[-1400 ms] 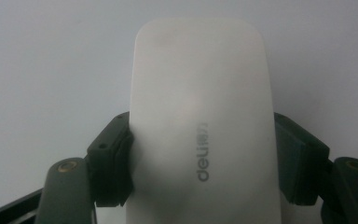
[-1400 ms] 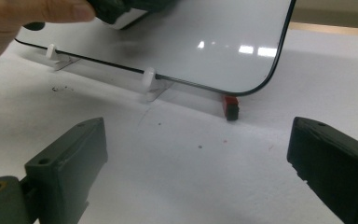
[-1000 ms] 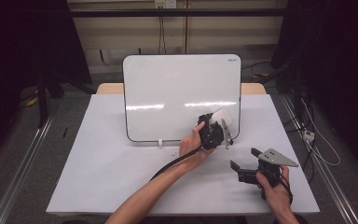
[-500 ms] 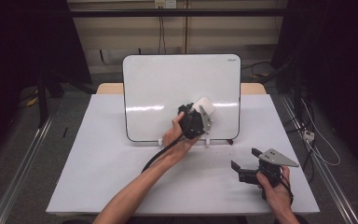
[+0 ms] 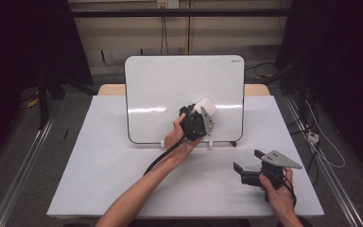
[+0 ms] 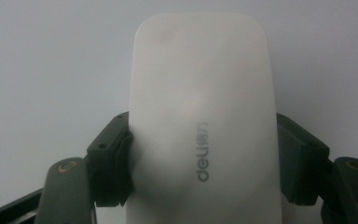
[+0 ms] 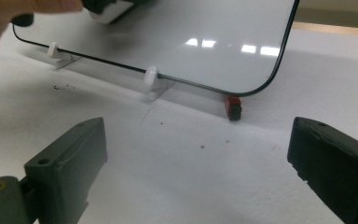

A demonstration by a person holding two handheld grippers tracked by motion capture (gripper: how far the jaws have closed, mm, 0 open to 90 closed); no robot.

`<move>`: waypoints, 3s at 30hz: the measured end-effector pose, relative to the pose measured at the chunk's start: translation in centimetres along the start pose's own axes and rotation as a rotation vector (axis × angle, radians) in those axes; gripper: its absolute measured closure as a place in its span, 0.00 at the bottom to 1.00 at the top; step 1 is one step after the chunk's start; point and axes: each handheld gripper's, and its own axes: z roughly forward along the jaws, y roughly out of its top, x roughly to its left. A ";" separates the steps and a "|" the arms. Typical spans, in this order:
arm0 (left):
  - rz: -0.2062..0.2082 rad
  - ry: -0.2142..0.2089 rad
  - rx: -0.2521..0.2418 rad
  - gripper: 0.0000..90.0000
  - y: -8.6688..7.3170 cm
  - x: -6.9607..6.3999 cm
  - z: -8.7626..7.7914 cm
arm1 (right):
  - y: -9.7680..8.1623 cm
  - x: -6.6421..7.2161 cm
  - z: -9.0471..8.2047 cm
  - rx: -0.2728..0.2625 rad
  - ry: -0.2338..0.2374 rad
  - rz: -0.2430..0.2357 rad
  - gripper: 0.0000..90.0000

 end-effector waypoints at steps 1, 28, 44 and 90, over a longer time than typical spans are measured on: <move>0.021 -0.005 -0.001 0.34 0.2 -0.8 0.1 | 0.0 0.0 0.0 0.000 -0.002 0.000 0.05; -0.137 0.007 -0.001 0.34 -4.9 2.5 -2.5 | 0.1 -0.1 0.4 0.005 -0.002 0.012 0.05; -0.282 -0.124 -0.121 0.34 -4.0 5.9 -6.2 | 0.1 0.1 0.5 0.009 0.003 0.003 0.05; -0.381 0.007 0.068 0.34 -13.6 12.7 -11.8 | 0.1 0.1 0.5 0.005 0.014 0.000 0.05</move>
